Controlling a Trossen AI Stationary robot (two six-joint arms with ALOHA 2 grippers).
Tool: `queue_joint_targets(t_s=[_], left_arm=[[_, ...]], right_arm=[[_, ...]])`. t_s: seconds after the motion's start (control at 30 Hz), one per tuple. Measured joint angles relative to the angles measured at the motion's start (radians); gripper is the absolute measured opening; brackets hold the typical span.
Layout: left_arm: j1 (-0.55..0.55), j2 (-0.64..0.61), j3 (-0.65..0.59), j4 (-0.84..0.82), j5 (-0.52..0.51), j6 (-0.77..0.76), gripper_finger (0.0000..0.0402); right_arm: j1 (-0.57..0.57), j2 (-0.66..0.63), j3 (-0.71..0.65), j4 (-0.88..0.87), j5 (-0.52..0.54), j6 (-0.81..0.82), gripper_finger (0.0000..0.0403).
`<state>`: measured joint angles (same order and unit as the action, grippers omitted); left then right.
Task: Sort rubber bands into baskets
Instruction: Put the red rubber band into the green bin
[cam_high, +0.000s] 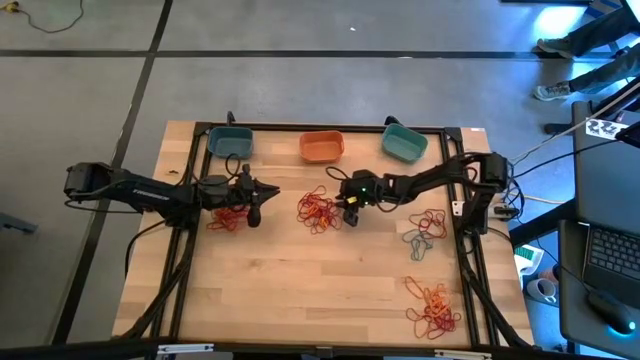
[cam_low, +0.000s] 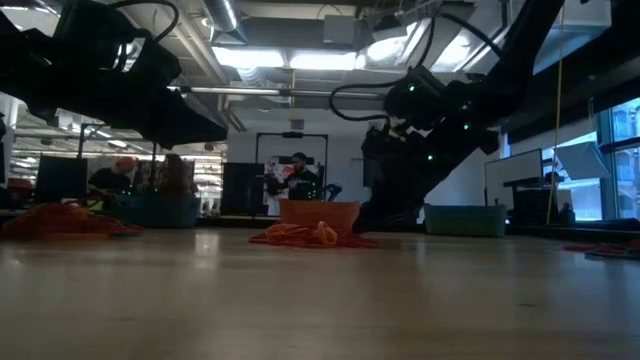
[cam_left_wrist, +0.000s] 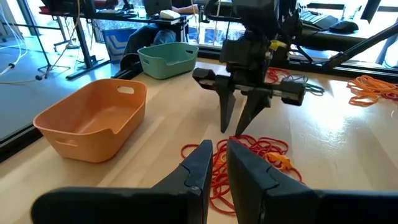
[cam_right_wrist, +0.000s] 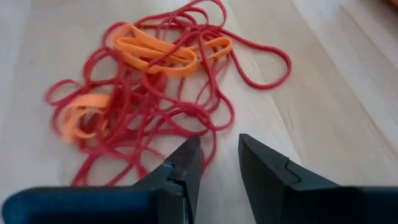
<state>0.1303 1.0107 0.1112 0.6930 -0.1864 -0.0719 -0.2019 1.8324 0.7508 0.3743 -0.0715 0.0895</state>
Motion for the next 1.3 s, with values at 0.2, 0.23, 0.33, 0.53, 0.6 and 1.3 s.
queue_joint_targets(t_s=[0.2, 0.23, 0.33, 0.53, 0.6, 1.3], left_arm=[[0.0, 0.0, 0.0, 0.0, 0.0, 0.0, 0.0045], [0.0, 0.0, 0.0, 0.0, 0.0, 0.0, 0.0045], [0.0, 0.0, 0.0, 0.0, 0.0, 0.0, 0.0045], [0.0, 0.0, 0.0, 0.0, 0.0, 0.001, 0.0045], [0.0, 0.0, 0.0, 0.0, 0.0, 0.001, 0.0045], [0.001, 0.0, 0.0, 0.0, 0.0, 0.001, 0.0045]], right_arm=[[-0.001, 0.039, 0.011, 0.011, 0.02, -0.017, 0.0108], [-0.001, 0.041, 0.012, 0.011, 0.029, -0.022, 0.0104], [-0.001, 0.042, 0.012, 0.01, 0.041, -0.044, 0.0075], [0.0, 0.042, 0.012, 0.012, 0.056, -0.081, 0.0006], [0.002, 0.042, 0.012, 0.022, 0.072, -0.091, 0.0011], [0.044, -0.187, 0.042, -0.223, 0.316, -0.151, 0.0006]])
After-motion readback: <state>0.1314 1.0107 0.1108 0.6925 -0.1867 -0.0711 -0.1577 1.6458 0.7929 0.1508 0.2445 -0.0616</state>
